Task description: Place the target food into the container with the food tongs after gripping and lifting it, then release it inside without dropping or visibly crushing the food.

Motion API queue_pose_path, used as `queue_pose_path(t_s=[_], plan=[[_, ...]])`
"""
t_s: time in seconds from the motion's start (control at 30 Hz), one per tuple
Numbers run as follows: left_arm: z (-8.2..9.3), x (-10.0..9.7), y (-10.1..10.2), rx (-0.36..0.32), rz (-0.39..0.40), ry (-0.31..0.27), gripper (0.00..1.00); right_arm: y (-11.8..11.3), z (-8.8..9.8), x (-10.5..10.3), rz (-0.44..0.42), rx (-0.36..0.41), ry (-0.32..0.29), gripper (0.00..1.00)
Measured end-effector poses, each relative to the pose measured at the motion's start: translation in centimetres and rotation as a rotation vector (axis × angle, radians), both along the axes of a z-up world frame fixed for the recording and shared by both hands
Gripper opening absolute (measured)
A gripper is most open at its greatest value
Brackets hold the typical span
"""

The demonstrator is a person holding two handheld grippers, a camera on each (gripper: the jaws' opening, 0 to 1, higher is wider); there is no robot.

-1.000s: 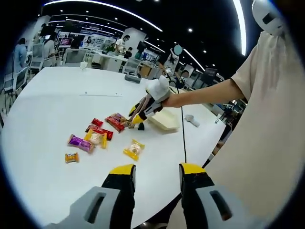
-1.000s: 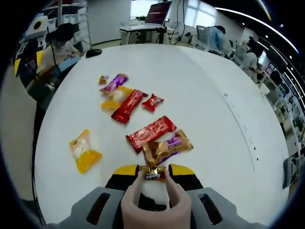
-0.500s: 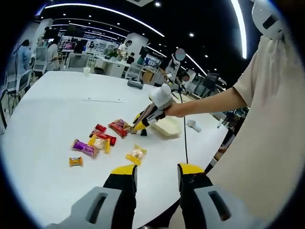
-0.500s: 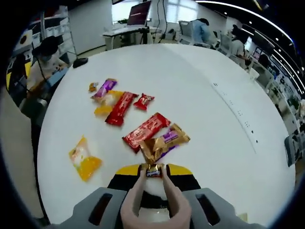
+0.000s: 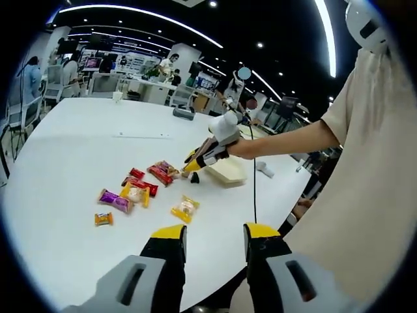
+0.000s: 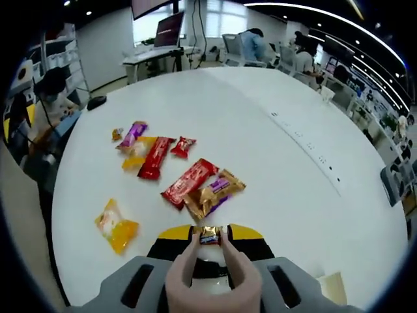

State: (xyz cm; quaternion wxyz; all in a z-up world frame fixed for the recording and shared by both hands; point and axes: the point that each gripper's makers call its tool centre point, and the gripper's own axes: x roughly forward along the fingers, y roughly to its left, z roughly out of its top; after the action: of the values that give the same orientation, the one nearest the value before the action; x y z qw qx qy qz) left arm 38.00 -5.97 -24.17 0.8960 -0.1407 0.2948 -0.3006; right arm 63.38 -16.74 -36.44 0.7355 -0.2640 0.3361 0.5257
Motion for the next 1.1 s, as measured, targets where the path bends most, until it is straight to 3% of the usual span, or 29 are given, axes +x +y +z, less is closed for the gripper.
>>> queue_pose_path(t_s=[0.4, 0.67, 1.1], plan=[[0.4, -0.4, -0.8, 0.001, -0.022, -0.012, 0.37, -0.1, 1.7, -1.3, -0.072, 0.073, 0.026, 0.2], [0.8, -0.6, -0.5, 0.017, -0.032, -0.026, 0.38, -0.9, 3.9, -1.1, -0.119, 0.118, -0.006, 0.2], [1.5, -0.6, -2.0, 0.014, -0.057, -0.053, 0.38, -2.2, 6.1, -0.9, -0.166, 0.159, -0.036, 0.2]])
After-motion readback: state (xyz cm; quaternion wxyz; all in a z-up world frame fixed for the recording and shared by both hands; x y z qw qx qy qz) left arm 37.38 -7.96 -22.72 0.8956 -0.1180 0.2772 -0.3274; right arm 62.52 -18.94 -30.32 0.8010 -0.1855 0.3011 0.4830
